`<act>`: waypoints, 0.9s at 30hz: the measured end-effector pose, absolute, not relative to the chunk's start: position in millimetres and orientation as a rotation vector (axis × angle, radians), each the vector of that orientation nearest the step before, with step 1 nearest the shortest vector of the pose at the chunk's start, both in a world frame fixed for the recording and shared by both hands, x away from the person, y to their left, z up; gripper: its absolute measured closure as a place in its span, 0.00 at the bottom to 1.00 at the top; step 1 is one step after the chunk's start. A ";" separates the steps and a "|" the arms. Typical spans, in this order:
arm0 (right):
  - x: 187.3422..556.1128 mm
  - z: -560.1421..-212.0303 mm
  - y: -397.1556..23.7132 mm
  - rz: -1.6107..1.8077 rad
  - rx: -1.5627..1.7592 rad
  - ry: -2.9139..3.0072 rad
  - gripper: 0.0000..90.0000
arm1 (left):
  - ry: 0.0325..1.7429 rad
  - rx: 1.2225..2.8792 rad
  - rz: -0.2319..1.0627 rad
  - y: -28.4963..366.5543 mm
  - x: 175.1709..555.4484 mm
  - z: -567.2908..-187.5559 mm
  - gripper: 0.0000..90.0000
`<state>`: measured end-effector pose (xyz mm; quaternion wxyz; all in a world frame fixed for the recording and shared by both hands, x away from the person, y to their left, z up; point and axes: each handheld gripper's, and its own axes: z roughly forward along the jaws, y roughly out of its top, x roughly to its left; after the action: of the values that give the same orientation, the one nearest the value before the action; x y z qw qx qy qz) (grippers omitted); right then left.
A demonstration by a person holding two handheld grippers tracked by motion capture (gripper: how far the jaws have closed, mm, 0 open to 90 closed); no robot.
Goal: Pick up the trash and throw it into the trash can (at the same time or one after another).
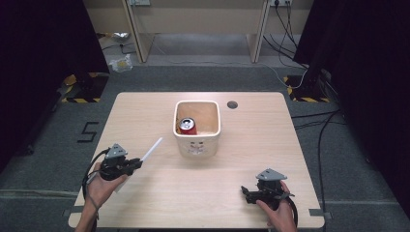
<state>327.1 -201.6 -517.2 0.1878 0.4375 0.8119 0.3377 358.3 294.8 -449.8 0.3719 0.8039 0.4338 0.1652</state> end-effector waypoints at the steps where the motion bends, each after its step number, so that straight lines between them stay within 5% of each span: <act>1: 327.0 -517.2 -201.5 0.950 1.233 2.284 0.10 | 1.111 2.058 0.428 295.0 358.9 -447.2 0.88; 27: 327.1 -517.2 -201.7 0.950 1.231 2.285 0.10 | 0.907 2.086 0.513 263.0 366.4 -362.1 0.88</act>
<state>327.1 -201.7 -517.2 0.1878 0.4374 0.8120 0.3378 366.4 263.0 -362.1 0.3938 0.8223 0.3575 0.2023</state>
